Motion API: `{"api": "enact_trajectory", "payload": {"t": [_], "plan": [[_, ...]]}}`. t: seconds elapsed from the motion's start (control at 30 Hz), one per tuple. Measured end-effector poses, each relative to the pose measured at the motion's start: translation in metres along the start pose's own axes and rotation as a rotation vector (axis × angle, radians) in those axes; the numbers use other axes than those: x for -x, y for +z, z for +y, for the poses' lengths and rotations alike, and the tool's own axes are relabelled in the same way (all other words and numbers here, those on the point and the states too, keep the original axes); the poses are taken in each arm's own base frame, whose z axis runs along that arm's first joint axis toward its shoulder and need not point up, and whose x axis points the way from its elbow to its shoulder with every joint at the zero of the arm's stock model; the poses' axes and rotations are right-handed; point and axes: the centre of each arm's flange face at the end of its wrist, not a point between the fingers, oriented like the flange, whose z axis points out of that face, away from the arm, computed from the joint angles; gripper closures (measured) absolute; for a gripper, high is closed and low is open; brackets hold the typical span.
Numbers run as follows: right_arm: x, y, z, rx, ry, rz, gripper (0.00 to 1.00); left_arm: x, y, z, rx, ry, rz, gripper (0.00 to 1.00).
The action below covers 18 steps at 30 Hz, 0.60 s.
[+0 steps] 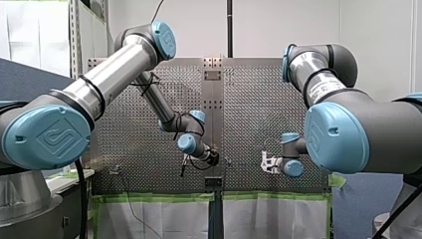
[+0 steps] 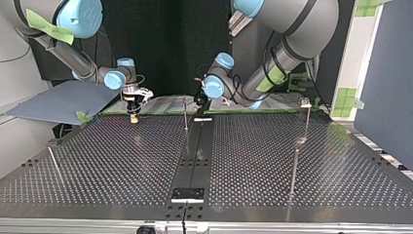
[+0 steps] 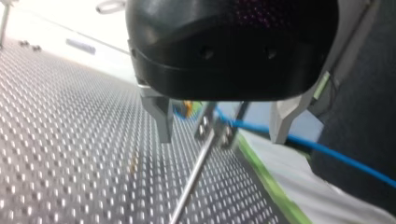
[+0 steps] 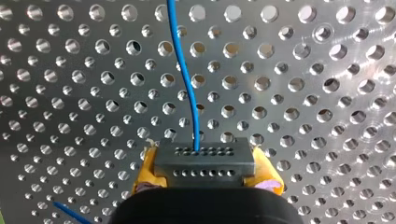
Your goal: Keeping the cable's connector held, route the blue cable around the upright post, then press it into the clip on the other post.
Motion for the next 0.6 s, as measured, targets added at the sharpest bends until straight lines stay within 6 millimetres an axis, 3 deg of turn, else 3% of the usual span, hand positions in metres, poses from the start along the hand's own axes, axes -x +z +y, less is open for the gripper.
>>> {"api": "enact_trajectory", "payload": {"t": [0.2, 0.6], "plan": [[-0.001, 0.0, 0.0, 0.0, -0.003, -0.003, 1.0, -0.015, -0.012, -0.013, -0.057, -0.018, -0.002, 0.0], [-0.001, -0.001, -0.002, -0.003, -0.006, -0.006, 1.0, -0.064, -0.041, -0.034, -0.081, -0.068, 0.06, 0.0]]}}
